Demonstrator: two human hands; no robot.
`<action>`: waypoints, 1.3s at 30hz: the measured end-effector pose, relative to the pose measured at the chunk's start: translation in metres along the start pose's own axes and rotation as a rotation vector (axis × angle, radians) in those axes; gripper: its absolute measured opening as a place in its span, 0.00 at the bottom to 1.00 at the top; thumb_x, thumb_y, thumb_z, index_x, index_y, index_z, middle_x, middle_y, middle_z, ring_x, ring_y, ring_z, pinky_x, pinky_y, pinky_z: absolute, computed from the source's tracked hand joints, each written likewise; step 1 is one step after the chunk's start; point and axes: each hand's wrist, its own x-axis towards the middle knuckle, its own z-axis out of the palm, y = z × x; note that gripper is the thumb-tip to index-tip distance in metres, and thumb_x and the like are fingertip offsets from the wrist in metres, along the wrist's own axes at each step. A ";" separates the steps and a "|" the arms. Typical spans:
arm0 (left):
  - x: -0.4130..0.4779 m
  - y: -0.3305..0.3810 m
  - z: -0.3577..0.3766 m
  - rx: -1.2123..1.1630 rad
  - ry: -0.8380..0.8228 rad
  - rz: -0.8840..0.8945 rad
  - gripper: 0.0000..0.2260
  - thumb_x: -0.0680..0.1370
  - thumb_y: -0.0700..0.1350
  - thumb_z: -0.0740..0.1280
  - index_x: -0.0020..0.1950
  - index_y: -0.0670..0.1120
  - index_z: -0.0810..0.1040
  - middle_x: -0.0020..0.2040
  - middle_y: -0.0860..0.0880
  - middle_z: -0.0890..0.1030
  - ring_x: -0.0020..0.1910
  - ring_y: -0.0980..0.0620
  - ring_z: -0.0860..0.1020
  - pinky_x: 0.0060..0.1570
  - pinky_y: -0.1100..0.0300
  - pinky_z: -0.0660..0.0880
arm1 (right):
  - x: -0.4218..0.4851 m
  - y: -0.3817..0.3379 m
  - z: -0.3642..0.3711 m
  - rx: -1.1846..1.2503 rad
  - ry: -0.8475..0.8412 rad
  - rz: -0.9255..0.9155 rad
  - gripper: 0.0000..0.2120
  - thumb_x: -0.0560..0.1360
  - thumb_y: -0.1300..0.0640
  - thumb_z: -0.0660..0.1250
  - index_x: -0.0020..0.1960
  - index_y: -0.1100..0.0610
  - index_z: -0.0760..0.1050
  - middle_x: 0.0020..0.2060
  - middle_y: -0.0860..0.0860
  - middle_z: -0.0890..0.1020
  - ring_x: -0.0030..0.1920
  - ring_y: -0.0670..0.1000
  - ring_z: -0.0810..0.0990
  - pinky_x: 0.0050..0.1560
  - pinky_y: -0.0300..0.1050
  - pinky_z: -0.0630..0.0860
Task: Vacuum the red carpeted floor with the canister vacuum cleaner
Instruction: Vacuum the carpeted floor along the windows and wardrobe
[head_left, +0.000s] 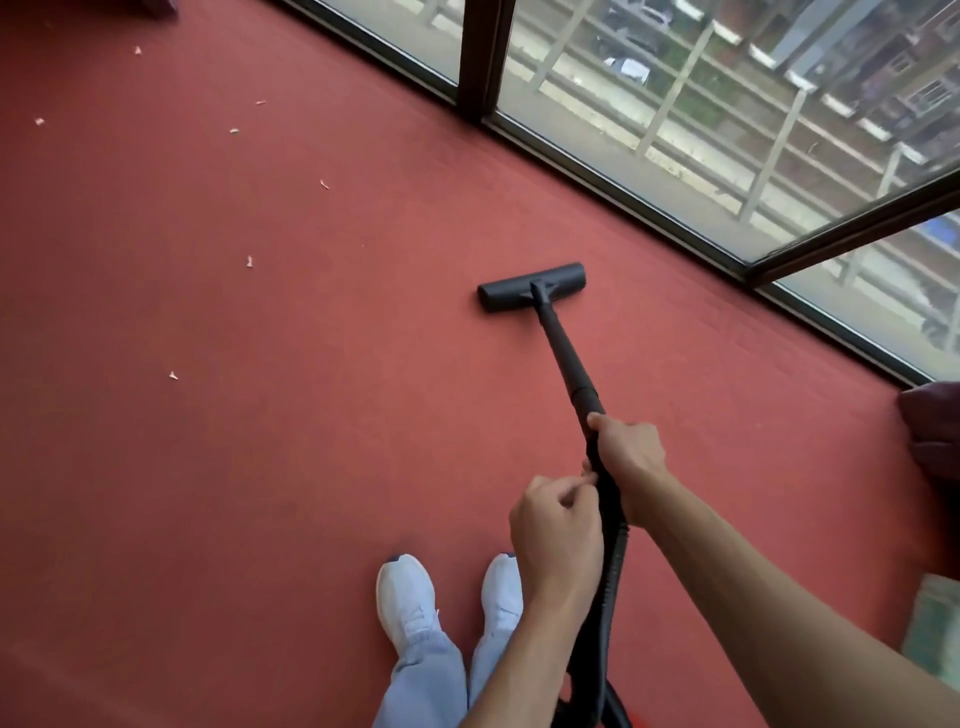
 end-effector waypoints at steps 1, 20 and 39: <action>-0.009 -0.003 0.002 0.004 -0.011 -0.009 0.10 0.75 0.39 0.63 0.37 0.40 0.81 0.39 0.45 0.79 0.39 0.49 0.75 0.41 0.55 0.71 | -0.005 0.010 -0.008 0.016 -0.010 0.022 0.11 0.72 0.54 0.68 0.39 0.62 0.78 0.26 0.58 0.79 0.26 0.56 0.76 0.35 0.53 0.78; -0.049 -0.019 0.009 -0.003 -0.077 0.125 0.12 0.77 0.42 0.62 0.50 0.50 0.85 0.43 0.47 0.76 0.44 0.50 0.76 0.46 0.59 0.70 | -0.019 0.033 -0.033 0.119 -0.043 0.074 0.12 0.76 0.58 0.67 0.39 0.66 0.73 0.25 0.60 0.75 0.24 0.55 0.72 0.27 0.45 0.69; -0.146 -0.089 -0.002 -0.251 0.230 -0.068 0.11 0.77 0.42 0.66 0.41 0.54 0.86 0.39 0.49 0.80 0.41 0.52 0.78 0.42 0.62 0.71 | -0.094 0.108 -0.025 -0.150 -0.227 -0.091 0.11 0.73 0.56 0.68 0.39 0.64 0.77 0.27 0.59 0.79 0.28 0.57 0.77 0.35 0.50 0.76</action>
